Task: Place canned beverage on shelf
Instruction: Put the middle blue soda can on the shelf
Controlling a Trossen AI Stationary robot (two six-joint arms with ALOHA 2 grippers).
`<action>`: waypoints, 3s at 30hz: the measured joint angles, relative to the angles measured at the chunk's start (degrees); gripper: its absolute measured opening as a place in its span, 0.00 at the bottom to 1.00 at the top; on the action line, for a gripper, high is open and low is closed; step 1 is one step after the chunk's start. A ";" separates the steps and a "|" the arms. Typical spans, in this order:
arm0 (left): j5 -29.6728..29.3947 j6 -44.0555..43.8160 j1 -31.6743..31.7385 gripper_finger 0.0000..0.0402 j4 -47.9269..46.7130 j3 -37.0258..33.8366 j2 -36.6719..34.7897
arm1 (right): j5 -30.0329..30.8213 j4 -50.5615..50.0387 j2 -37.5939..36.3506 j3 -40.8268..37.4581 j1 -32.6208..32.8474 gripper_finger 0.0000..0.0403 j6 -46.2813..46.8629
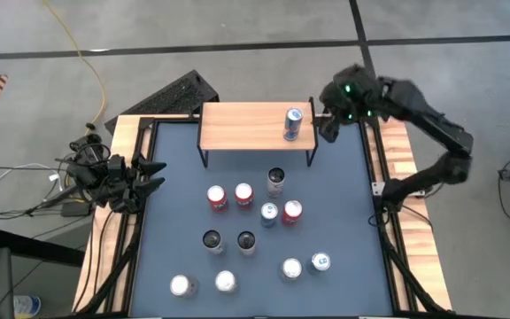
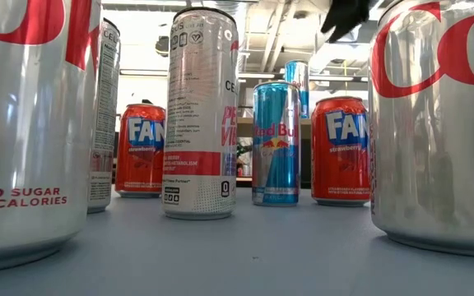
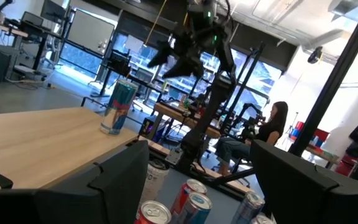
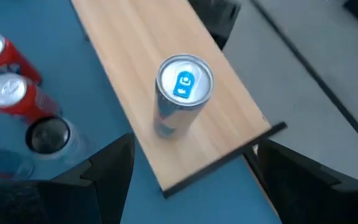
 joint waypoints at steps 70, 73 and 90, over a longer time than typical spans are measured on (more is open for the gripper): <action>1.45 -3.71 -0.02 0.68 -1.33 0.00 0.00 | 7.36 57.95 -9.23 -46.95 2.55 0.92 2.02; 1.38 -3.69 0.00 0.68 -1.33 0.00 0.00 | 6.73 59.40 -9.20 -46.92 2.05 0.92 2.04; 0.99 -3.25 0.00 0.68 -1.52 0.00 0.00 | 4.32 67.80 -5.16 -46.90 1.14 0.92 2.42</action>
